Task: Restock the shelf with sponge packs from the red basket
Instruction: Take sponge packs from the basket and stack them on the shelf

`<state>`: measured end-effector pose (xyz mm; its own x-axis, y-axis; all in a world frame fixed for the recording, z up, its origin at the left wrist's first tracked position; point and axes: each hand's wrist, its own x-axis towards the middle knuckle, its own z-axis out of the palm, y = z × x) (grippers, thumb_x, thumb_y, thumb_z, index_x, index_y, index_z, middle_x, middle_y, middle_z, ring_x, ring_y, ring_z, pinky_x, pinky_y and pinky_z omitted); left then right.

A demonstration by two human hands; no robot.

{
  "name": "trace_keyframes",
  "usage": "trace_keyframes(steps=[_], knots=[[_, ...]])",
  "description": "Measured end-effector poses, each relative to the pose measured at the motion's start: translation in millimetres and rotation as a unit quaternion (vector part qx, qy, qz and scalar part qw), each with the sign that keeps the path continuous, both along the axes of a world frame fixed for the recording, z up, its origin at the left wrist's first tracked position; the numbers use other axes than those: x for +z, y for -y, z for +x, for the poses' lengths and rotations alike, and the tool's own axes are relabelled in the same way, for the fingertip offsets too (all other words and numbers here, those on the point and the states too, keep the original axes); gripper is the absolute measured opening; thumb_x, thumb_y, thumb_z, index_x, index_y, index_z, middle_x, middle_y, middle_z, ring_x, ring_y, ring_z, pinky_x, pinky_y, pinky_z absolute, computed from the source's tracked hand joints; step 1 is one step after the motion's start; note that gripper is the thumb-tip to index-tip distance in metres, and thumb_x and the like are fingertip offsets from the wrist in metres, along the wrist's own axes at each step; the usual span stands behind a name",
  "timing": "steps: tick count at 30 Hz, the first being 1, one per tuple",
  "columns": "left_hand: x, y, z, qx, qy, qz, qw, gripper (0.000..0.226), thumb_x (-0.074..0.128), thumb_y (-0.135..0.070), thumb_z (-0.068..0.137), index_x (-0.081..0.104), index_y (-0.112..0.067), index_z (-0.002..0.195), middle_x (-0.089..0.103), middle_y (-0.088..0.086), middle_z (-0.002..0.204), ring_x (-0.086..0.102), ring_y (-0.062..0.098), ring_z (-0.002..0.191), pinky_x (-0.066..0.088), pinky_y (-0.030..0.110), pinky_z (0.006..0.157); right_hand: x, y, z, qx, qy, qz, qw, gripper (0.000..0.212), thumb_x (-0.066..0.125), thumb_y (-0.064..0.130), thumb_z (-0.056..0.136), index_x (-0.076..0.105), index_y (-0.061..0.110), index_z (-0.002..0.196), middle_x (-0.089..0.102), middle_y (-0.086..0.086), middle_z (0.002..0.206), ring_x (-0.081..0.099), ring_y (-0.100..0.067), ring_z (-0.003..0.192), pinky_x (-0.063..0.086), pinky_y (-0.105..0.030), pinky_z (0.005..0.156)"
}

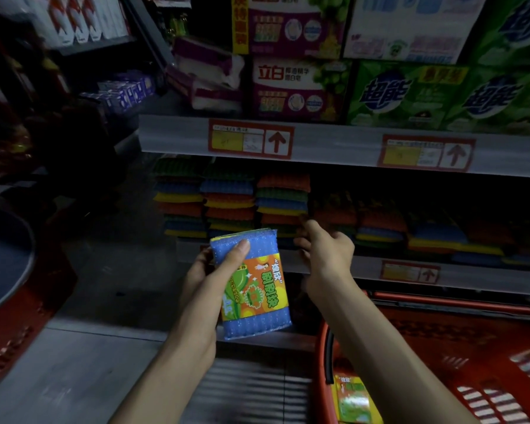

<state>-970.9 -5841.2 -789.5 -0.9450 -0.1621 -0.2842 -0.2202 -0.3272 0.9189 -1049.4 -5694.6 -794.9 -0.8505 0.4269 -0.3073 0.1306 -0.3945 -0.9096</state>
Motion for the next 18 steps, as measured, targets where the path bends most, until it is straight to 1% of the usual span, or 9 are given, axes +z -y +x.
trace_keyframes(steps=[4,6,7,9,11,14,16,17,18], knots=[[1.0,-0.8,0.7,0.0,-0.002,-0.005,1.0,0.049,0.082,-0.045,0.068,0.069,-0.018,0.107,0.08,0.009,0.099,0.078,0.031,0.09,0.061,0.054,0.088,-0.7,-3.9,0.7,-0.004,-0.004,0.003,1.0,0.015,0.07,0.012,0.093,0.06,0.006,0.083,0.062,-0.001,0.063,0.061,-0.008,0.051,0.04,-0.018,0.043],[1.1,-1.3,1.0,-0.001,0.0,-0.009,1.0,0.049,0.082,-0.046,0.068,0.07,-0.018,0.107,0.079,0.01,0.099,0.077,0.032,0.092,0.06,0.057,0.089,0.9,-5.8,3.5,0.002,-0.004,-0.008,1.0,0.013,0.069,0.013,0.095,0.061,0.003,0.093,0.068,-0.004,0.072,0.068,-0.01,0.057,0.047,-0.018,0.045],[1.2,-1.5,1.2,0.0,0.001,-0.01,1.0,0.05,0.082,-0.046,0.067,0.07,-0.018,0.106,0.079,0.01,0.099,0.077,0.032,0.092,0.06,0.058,0.089,2.5,-6.7,6.5,0.011,-0.004,-0.025,1.0,0.016,0.068,0.013,0.096,0.06,0.001,0.102,0.072,-0.007,0.08,0.073,-0.012,0.063,0.053,-0.019,0.05],[1.5,-2.7,1.6,-0.002,0.004,-0.012,1.0,0.049,0.082,-0.046,0.068,0.069,-0.018,0.106,0.079,0.01,0.099,0.077,0.032,0.092,0.06,0.058,0.089,4.2,-12.7,14.9,0.036,-0.005,-0.059,0.998,0.023,0.064,0.017,0.098,0.061,0.001,0.116,0.076,-0.012,0.097,0.078,-0.019,0.079,0.063,-0.027,0.071],[1.8,-4.6,2.2,-0.008,0.005,-0.012,1.0,0.048,0.082,-0.045,0.069,0.069,-0.019,0.107,0.08,0.009,0.099,0.077,0.031,0.091,0.061,0.055,0.088,4.5,-23.2,28.9,0.08,-0.009,-0.064,0.995,0.022,0.059,0.022,0.101,0.066,0.009,0.118,0.076,-0.011,0.107,0.077,-0.021,0.095,0.062,-0.033,0.085],[1.6,-10.7,3.4,-0.017,0.008,-0.006,1.0,0.051,0.083,-0.047,0.068,0.067,-0.021,0.109,0.08,0.006,0.098,0.078,0.028,0.089,0.062,0.049,0.085,3.2,-44.0,54.5,0.155,-0.009,0.01,0.988,0.026,0.055,0.03,0.101,0.073,0.017,0.114,0.078,-0.002,0.11,0.074,-0.015,0.104,0.056,-0.032,0.087],[1.1,-17.7,3.3,-0.016,0.01,-0.005,1.0,0.056,0.087,-0.05,0.064,0.065,-0.022,0.107,0.08,0.005,0.098,0.077,0.025,0.086,0.06,0.046,0.082,4.3,-58.7,69.0,0.193,-0.009,0.065,0.979,0.027,0.06,0.034,0.096,0.076,0.019,0.113,0.078,0.001,0.111,0.074,-0.015,0.104,0.055,-0.034,0.09],[2.1,-22.2,3.4,-0.015,0.012,-0.005,1.0,0.061,0.091,-0.053,0.061,0.064,-0.022,0.106,0.079,0.004,0.097,0.077,0.024,0.083,0.059,0.045,0.078,6.8,-65.7,75.7,0.213,-0.01,0.091,0.973,0.029,0.064,0.036,0.092,0.076,0.02,0.112,0.078,0.0,0.11,0.074,-0.017,0.104,0.055,-0.034,0.091],[4.7,-27.4,4.2,-0.015,0.015,0.0,1.0,0.065,0.092,-0.055,0.058,0.062,-0.022,0.106,0.078,0.005,0.093,0.075,0.023,0.078,0.057,0.041,0.07,9.8,-71.7,81.2,0.235,-0.011,0.119,0.965,0.032,0.066,0.039,0.089,0.076,0.021,0.112,0.077,-0.002,0.11,0.073,-0.019,0.105,0.055,-0.035,0.091]])
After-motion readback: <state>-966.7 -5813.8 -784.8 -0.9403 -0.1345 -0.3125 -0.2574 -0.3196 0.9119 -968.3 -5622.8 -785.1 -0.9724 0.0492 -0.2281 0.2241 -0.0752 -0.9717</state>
